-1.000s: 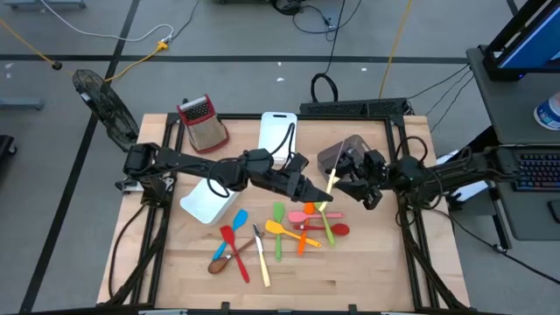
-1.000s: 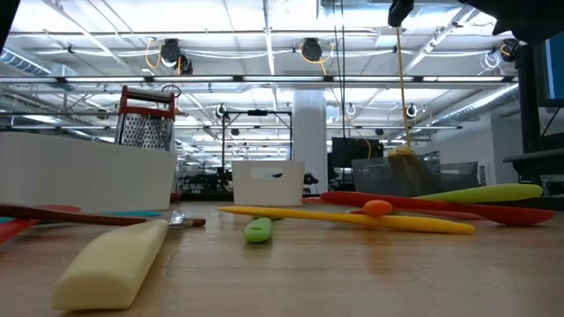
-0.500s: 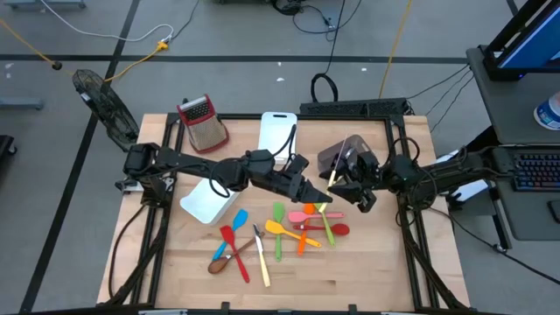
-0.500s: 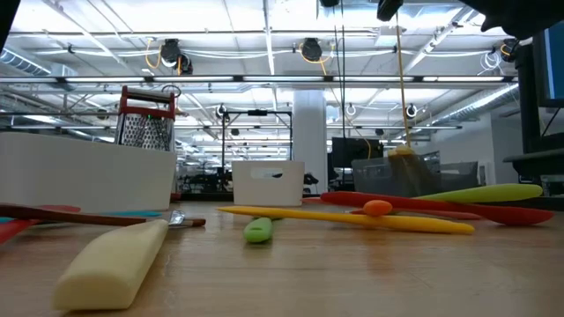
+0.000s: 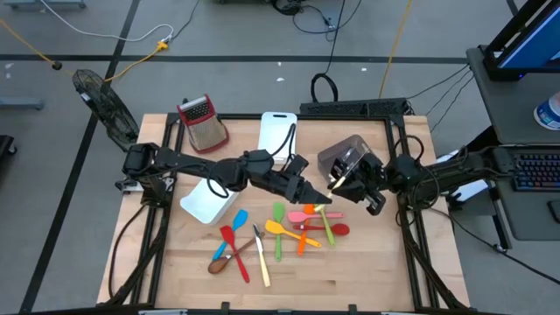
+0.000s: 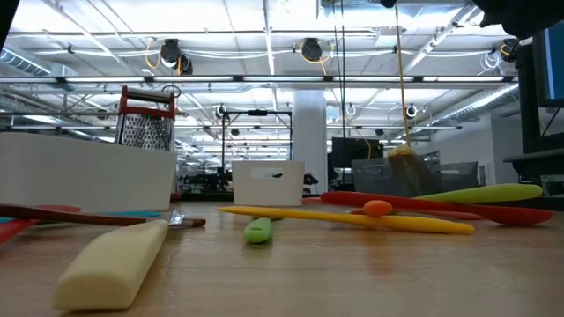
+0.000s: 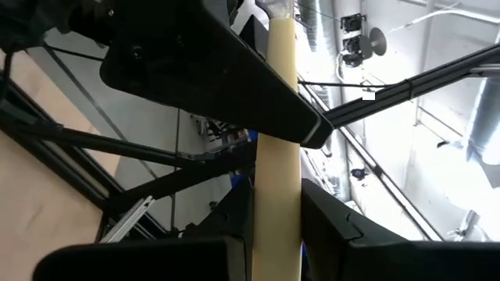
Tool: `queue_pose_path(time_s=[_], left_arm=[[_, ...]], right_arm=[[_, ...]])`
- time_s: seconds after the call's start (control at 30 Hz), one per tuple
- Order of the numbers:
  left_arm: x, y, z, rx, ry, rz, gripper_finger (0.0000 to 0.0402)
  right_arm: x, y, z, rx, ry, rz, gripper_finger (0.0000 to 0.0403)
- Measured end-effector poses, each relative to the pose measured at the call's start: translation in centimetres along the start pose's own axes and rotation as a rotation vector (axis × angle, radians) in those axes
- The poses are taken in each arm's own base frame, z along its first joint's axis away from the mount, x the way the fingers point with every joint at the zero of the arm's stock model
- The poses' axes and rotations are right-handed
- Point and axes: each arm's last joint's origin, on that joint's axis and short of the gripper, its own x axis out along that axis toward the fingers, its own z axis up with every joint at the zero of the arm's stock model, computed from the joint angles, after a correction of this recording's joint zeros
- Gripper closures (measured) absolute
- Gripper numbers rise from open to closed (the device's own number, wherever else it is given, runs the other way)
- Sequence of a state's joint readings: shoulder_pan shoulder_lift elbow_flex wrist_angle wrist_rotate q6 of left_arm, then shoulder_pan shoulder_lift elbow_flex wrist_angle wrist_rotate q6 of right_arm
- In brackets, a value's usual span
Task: Pick & Place Kitchen Items
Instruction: Put the yellow table knife into the black bin
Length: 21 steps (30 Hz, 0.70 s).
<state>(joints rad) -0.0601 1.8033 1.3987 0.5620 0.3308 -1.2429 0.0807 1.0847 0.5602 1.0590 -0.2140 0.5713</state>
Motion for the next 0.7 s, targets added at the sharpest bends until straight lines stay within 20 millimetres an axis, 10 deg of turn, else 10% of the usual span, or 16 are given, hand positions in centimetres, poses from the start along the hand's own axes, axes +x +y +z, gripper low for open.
queue_pose_path(time_s=[0.7], left_arm=[[-0.9,2.8,1.1,0.203,0.035,0.231,0.0193]], right_arm=[[-0.8,-0.8,-0.2,0.088,0.077,-0.179,0.0365]])
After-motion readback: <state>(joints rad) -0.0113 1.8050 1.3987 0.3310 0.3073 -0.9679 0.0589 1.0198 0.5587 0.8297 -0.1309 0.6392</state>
